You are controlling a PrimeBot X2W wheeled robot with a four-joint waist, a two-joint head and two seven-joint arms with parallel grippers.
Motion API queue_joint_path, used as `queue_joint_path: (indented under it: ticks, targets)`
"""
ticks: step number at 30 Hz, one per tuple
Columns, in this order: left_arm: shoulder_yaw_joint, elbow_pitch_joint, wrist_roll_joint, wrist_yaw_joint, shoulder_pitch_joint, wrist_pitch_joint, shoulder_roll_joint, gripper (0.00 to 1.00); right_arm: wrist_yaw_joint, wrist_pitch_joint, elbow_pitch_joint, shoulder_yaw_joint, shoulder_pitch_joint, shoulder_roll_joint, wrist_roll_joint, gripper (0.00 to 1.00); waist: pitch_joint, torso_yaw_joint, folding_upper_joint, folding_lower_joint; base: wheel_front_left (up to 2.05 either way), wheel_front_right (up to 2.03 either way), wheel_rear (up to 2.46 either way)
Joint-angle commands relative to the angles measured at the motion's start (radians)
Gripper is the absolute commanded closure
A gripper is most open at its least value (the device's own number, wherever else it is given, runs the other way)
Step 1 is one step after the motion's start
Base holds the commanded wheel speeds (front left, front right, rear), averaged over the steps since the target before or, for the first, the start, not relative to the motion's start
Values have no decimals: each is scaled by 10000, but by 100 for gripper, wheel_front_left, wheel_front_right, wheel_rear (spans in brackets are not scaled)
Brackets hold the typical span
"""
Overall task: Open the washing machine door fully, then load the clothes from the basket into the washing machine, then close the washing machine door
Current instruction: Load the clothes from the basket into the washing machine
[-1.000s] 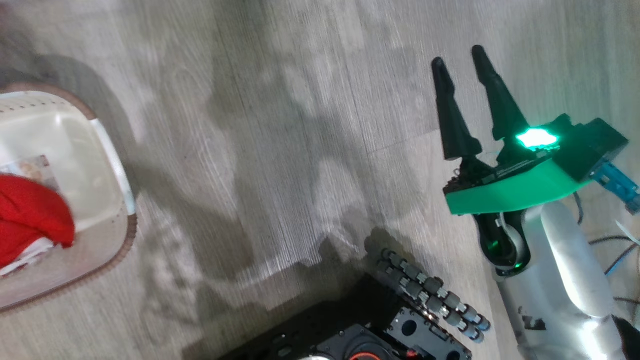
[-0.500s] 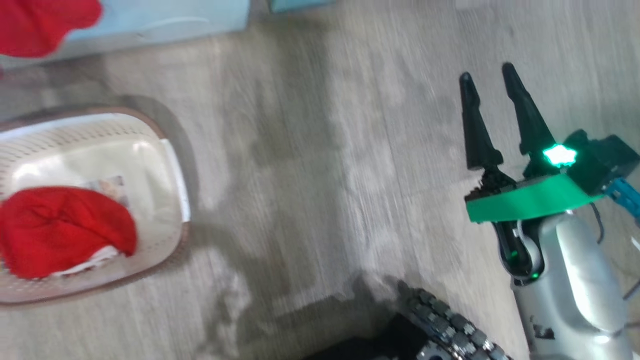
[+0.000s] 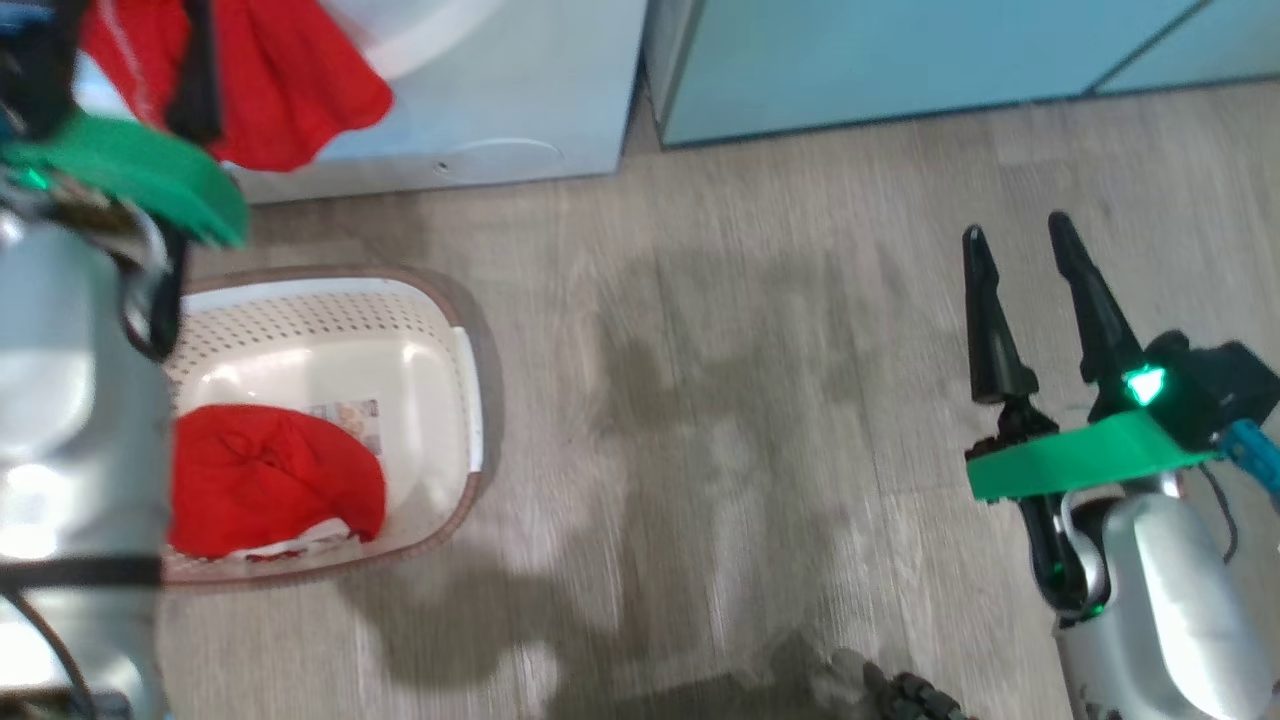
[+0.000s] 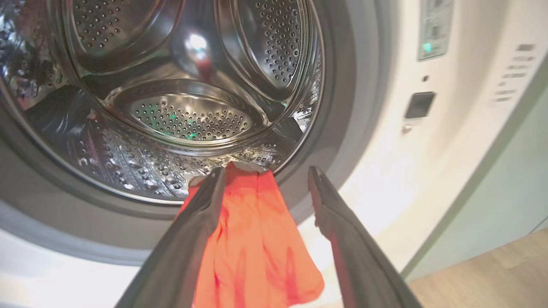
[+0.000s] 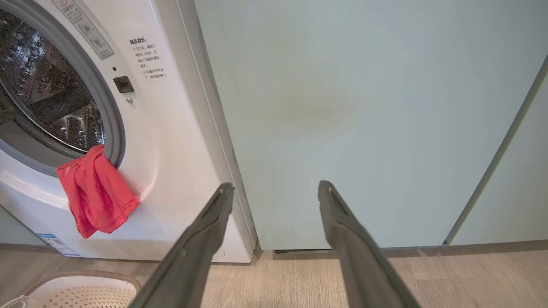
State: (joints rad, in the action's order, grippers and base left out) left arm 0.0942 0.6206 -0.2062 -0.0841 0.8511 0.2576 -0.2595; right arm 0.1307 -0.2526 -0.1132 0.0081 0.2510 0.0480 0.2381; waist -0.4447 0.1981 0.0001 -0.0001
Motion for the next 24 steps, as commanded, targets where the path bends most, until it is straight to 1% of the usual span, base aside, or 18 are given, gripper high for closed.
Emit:
queue_joint_path:
  ticks: [1,9,14,17,24]
  targets:
    - [-372,-569,-82,-4,-157,41,-180,0,0,-92,324,186,-191,22,-92,0,331,-272,-1,1,0,0,0]
    - [-782,-2445,277,80,-2349,41,727,0,0,-92,469,113,-430,22,-279,0,612,-389,-1,1,0,0,0]
    - [-976,-3135,388,52,-3442,41,1342,0,0,-92,532,100,-516,22,-289,0,607,-397,-1,1,0,0,0]
    - [-1114,-3501,466,133,-4004,41,1634,0,0,-92,536,106,-541,22,-263,0,570,-400,-1,1,0,0,0]
    - [-1441,-4227,562,449,-4949,41,1998,0,0,-92,521,99,-642,22,-188,0,515,-432,-1,1,0,0,0]
